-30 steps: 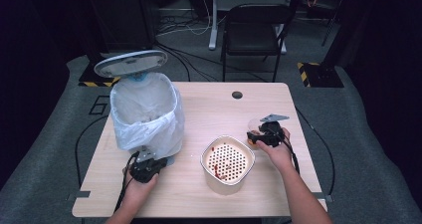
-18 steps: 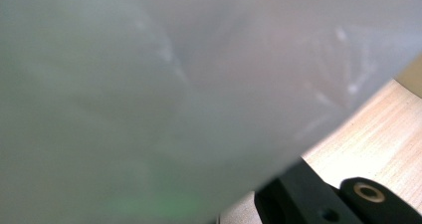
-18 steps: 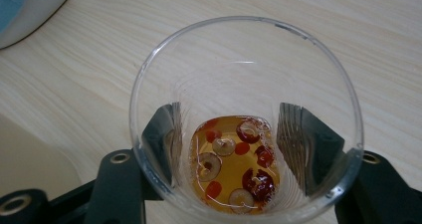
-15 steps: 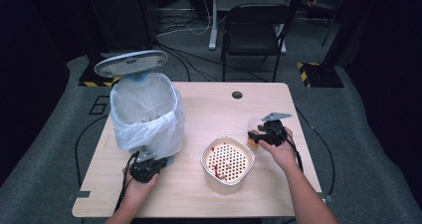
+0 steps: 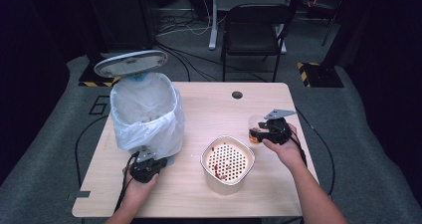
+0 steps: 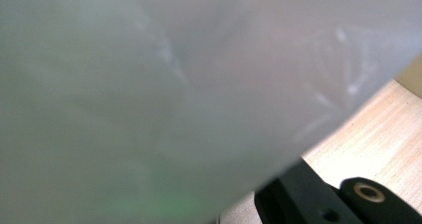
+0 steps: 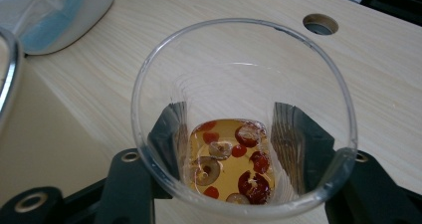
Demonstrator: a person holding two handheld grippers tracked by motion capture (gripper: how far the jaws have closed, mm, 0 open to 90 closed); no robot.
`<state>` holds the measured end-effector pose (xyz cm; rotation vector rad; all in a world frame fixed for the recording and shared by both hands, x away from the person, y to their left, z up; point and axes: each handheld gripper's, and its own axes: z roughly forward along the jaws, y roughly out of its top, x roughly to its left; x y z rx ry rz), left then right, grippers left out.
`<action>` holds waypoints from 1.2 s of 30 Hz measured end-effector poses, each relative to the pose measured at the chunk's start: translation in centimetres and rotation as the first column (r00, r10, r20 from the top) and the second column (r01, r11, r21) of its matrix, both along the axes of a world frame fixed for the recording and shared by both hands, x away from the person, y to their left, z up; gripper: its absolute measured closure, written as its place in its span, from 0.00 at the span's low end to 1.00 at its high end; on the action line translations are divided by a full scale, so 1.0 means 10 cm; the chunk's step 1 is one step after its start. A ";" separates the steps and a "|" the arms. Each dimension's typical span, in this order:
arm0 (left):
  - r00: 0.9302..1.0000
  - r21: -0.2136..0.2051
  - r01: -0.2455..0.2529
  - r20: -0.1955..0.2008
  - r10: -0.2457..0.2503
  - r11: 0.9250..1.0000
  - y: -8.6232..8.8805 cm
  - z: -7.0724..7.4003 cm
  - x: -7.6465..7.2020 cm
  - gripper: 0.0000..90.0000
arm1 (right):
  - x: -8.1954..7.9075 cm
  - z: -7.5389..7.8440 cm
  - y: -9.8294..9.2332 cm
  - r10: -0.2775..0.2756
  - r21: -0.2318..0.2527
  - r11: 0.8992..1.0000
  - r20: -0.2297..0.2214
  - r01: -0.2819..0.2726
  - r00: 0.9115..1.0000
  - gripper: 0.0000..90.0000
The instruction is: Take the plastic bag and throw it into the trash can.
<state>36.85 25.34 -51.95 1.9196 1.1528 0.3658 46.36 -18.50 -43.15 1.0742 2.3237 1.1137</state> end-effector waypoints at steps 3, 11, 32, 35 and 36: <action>1.000 0.000 0.000 0.000 0.000 1.000 0.00 0.00 0.00 1.00 | -0.02 0.07 0.03 0.023 -0.012 1.000 0.020 -0.023 1.000 0.56; 1.000 0.001 0.001 0.000 -0.001 1.000 0.00 0.00 0.00 1.00 | -0.08 0.24 0.10 0.057 -0.018 0.998 0.053 -0.056 0.997 0.57; 1.000 0.000 0.000 0.000 0.000 1.000 0.00 0.00 0.00 1.00 | -0.32 0.67 0.27 0.213 -0.136 0.972 0.179 -0.191 0.961 0.58; 1.000 0.000 0.000 0.000 0.000 1.000 0.00 0.00 0.00 1.00 | -0.35 0.70 0.30 0.236 -0.156 0.965 0.185 -0.209 0.954 0.58; 1.000 0.000 0.000 0.000 0.000 1.000 0.00 0.00 0.00 1.00 | -0.35 0.71 0.31 0.249 -0.162 0.962 0.184 -0.221 0.951 0.58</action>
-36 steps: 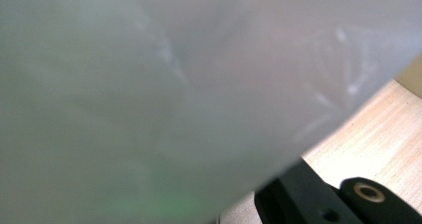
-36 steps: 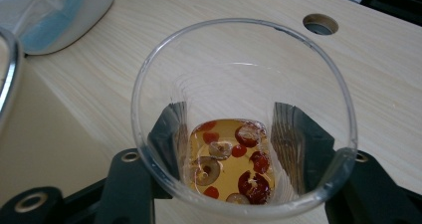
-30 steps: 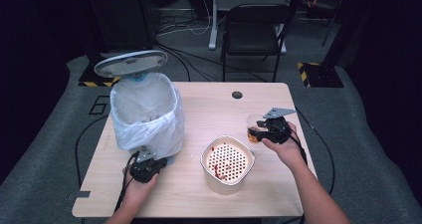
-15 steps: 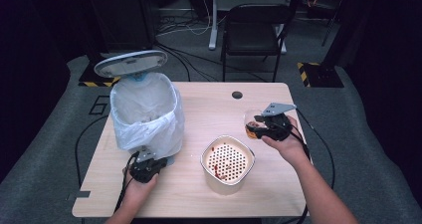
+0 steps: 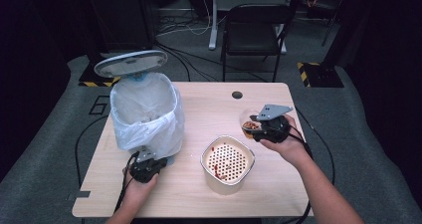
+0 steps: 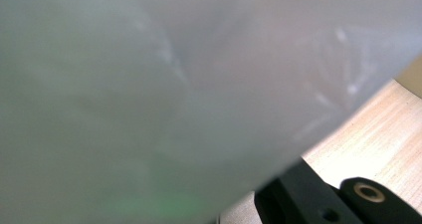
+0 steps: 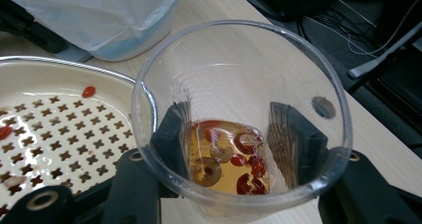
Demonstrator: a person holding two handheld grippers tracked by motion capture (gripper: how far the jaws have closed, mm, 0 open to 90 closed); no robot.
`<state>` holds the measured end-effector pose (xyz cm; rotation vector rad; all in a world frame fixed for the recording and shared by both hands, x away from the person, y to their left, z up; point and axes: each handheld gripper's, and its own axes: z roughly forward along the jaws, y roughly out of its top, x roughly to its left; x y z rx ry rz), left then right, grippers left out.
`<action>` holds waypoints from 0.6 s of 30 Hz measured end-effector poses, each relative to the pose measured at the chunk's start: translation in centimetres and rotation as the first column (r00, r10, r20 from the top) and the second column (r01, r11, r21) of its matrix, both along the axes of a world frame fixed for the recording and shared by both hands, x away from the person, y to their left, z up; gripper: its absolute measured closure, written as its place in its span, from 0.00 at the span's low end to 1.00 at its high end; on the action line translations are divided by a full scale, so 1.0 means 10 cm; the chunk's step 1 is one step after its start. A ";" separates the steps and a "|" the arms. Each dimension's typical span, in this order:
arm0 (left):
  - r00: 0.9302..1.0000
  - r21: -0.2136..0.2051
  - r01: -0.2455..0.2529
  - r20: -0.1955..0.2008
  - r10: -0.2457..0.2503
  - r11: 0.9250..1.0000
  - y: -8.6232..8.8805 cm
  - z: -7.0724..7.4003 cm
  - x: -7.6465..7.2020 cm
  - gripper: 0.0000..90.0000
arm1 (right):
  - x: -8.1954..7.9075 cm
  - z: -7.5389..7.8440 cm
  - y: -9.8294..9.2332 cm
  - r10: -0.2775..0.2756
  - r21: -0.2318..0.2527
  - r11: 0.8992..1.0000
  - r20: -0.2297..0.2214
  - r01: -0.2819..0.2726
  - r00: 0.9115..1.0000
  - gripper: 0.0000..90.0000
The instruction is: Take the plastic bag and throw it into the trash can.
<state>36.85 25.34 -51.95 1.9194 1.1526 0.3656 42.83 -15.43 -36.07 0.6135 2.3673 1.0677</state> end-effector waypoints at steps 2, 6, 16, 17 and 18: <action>1.000 0.000 0.000 0.000 0.000 1.000 0.00 0.00 0.00 1.00 | -0.01 0.01 0.02 0.017 -0.004 1.000 0.003 -0.017 1.000 0.58; 1.000 0.001 0.000 0.000 0.000 1.000 0.00 0.00 0.00 1.00 | 0.00 0.03 0.04 0.078 0.001 0.997 0.001 -0.078 0.997 0.58; 1.000 -0.001 0.000 0.000 0.000 1.000 0.00 0.00 0.00 1.00 | 0.11 0.08 0.08 0.172 0.035 0.984 0.007 -0.172 0.985 0.58; 1.000 0.000 0.000 0.000 0.000 1.000 0.00 0.00 0.00 1.00 | 0.12 0.08 0.09 0.182 0.030 0.983 0.010 -0.182 0.983 0.58; 1.000 0.000 0.001 0.000 -0.001 1.000 0.00 0.00 0.00 1.00 | 0.12 0.09 0.10 0.187 0.031 0.982 0.012 -0.187 0.982 0.58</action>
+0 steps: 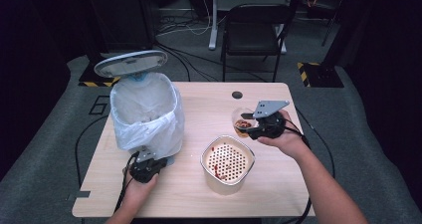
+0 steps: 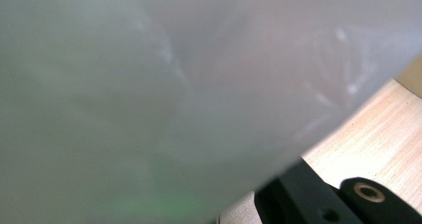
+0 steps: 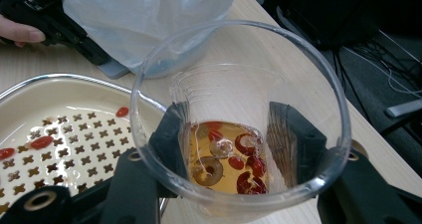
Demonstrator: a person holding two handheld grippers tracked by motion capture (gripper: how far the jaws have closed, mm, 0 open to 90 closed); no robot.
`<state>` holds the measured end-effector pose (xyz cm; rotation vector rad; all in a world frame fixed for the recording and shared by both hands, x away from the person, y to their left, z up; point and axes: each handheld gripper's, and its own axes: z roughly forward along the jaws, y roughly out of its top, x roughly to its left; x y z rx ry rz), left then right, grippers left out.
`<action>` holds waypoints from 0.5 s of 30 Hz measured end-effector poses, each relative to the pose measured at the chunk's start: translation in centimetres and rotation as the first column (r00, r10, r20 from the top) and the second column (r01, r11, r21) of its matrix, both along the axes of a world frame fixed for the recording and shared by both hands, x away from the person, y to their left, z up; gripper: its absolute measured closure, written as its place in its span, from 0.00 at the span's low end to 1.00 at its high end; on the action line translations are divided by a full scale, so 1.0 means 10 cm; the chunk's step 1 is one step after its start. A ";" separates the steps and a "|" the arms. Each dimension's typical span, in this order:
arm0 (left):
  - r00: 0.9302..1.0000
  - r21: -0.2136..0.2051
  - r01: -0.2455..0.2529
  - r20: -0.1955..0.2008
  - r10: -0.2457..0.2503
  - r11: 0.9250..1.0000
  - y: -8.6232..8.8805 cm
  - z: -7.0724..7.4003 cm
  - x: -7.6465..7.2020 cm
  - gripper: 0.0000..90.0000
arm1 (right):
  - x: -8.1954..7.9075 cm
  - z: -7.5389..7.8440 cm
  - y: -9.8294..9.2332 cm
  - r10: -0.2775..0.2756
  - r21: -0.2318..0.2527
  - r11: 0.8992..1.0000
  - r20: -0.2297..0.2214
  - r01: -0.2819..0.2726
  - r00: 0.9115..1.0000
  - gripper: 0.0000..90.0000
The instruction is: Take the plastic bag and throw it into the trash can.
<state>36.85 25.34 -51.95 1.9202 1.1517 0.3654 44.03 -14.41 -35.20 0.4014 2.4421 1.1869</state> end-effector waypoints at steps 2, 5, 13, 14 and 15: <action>1.000 -0.001 -0.001 0.000 0.001 1.000 0.00 0.00 0.00 1.00 | 0.00 0.00 0.02 0.010 -0.005 1.000 0.006 -0.010 1.000 0.58; 1.000 0.000 0.001 0.000 -0.001 1.000 0.00 0.00 0.00 1.00 | -0.02 0.01 0.07 0.035 -0.032 0.999 0.022 -0.035 0.999 0.58; 1.000 0.000 0.000 0.000 0.000 1.000 0.00 0.00 0.00 1.00 | -0.12 0.05 0.19 0.093 -0.116 0.990 0.081 -0.083 0.992 0.58; 1.000 0.000 0.000 0.000 0.000 1.000 0.00 0.00 0.00 1.00 | -0.13 0.05 0.21 0.102 -0.123 0.988 0.089 -0.091 0.991 0.58; 1.000 -0.001 0.000 0.000 0.000 1.000 0.00 0.00 0.00 1.00 | -0.14 0.05 0.22 0.112 -0.133 0.986 0.100 -0.098 0.989 0.58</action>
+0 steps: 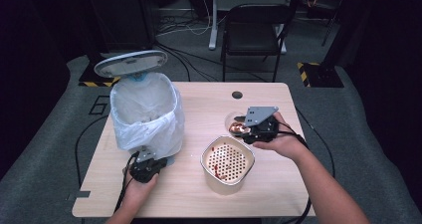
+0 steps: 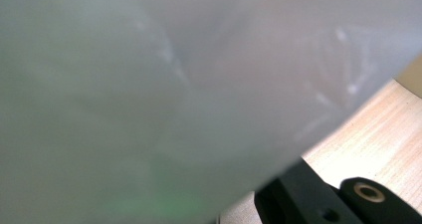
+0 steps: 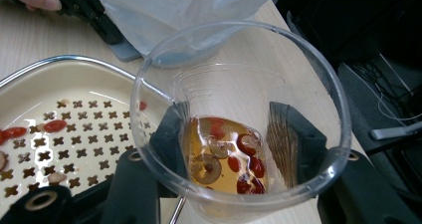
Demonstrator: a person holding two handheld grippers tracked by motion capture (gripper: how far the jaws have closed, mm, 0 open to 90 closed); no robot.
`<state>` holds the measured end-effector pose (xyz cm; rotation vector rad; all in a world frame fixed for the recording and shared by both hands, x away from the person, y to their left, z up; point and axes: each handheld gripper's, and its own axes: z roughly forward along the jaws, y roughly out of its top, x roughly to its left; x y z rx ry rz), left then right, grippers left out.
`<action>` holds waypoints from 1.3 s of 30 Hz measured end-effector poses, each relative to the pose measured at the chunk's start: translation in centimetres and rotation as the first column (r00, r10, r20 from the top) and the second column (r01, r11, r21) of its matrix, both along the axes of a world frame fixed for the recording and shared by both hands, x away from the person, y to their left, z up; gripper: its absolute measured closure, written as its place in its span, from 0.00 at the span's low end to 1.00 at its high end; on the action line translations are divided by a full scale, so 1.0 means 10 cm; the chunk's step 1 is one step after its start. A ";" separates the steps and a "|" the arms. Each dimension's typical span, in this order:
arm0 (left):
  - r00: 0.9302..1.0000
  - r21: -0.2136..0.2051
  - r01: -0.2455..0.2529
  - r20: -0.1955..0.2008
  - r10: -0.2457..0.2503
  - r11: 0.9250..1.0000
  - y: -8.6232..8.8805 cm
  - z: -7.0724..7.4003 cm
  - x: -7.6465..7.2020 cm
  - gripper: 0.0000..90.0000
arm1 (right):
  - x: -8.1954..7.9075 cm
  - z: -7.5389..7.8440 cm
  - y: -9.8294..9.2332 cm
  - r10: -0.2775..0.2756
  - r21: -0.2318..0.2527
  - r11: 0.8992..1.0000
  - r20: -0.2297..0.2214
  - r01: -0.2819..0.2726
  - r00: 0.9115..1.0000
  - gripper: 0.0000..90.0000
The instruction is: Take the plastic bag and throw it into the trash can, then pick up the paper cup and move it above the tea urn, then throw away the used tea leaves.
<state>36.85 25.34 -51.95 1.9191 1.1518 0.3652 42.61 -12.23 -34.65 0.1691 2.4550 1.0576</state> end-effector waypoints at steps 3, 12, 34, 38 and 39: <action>1.000 0.000 0.000 0.000 0.000 1.000 0.00 0.00 0.00 1.00 | -0.05 0.00 0.03 0.010 -0.029 1.000 0.023 -0.009 1.000 0.58; 1.000 0.003 0.003 0.000 -0.003 1.000 0.00 0.00 0.00 1.00 | -0.19 0.01 0.12 0.062 -0.121 0.991 0.103 -0.050 0.993 0.58; 1.000 -0.003 0.001 -0.004 -0.001 1.000 0.00 0.00 0.00 1.00 | -0.39 -0.07 0.28 0.171 -0.337 0.939 0.274 -0.072 0.946 0.58; 1.000 -0.004 0.000 -0.004 0.000 1.000 0.00 0.00 0.00 1.00 | -0.41 -0.09 0.30 0.185 -0.372 0.926 0.288 -0.069 0.940 0.58; 1.000 -0.003 0.001 -0.004 -0.001 1.000 0.01 0.00 0.00 1.00 | -0.42 -0.10 0.31 0.190 -0.388 0.919 0.296 -0.064 0.936 0.58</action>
